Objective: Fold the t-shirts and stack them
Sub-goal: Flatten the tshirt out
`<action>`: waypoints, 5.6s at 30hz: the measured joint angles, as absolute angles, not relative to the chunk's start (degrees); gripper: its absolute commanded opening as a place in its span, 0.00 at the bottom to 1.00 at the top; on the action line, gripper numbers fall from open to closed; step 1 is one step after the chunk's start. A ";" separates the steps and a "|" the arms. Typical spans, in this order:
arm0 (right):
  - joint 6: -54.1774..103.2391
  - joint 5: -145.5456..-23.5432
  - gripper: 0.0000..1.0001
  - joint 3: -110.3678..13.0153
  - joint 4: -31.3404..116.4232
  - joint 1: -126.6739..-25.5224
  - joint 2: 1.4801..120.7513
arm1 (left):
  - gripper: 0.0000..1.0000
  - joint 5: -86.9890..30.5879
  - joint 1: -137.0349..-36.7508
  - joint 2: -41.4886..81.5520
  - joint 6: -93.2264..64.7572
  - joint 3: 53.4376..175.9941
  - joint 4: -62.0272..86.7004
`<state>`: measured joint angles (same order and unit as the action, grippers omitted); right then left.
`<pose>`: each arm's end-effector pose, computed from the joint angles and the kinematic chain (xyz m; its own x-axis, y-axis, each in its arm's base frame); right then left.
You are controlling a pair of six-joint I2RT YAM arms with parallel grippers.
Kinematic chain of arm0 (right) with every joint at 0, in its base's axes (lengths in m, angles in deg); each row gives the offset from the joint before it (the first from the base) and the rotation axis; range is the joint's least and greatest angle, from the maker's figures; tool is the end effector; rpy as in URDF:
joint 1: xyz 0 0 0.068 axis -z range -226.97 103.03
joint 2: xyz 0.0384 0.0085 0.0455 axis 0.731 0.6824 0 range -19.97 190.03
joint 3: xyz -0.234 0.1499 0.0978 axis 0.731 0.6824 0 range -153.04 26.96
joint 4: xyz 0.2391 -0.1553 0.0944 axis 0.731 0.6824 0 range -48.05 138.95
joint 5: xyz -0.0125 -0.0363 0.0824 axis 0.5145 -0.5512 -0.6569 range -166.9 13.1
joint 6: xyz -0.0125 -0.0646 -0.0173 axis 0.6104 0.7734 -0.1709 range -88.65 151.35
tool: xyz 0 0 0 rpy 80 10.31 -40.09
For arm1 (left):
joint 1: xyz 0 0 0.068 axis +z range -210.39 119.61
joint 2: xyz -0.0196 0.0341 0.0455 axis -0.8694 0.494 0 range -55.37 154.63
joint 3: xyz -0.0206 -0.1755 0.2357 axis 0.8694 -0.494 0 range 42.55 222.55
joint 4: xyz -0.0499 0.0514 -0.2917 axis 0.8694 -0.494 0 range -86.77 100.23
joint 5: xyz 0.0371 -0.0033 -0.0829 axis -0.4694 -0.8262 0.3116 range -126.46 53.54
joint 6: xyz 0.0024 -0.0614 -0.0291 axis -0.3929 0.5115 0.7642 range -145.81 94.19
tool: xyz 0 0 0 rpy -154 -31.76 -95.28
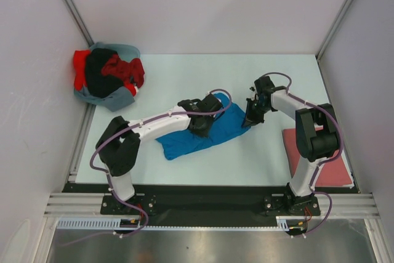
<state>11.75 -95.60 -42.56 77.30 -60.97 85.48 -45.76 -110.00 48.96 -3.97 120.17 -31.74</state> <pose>0.3873 0.1146 0.1513 -0.9761 0.0840 -0.2005 -0.0017 0.9193 0.3936 0.2789 -0.3141 0.1970 -0.8259 0.4040 -0.3934 0.4377 0.8991 0.0044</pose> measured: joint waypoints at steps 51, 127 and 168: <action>1.28 -106.46 0.77 -28.13 86.44 -49.43 55.08 | 0.65 -46.48 -69.08 0.04 2.59 95.21 -37.56; 11.47 -102.01 0.48 -23.06 77.52 -53.43 74.16 | 0.00 -38.86 -50.53 25.64 -3.82 88.37 -17.54; -8.97 -104.59 0.00 -101.27 73.12 -35.33 85.90 | 0.00 -28.80 -59.57 48.83 6.65 174.03 -16.14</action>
<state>-8.97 -104.59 -101.27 73.12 -35.33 85.90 -28.80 -59.57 48.83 6.65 174.03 -16.14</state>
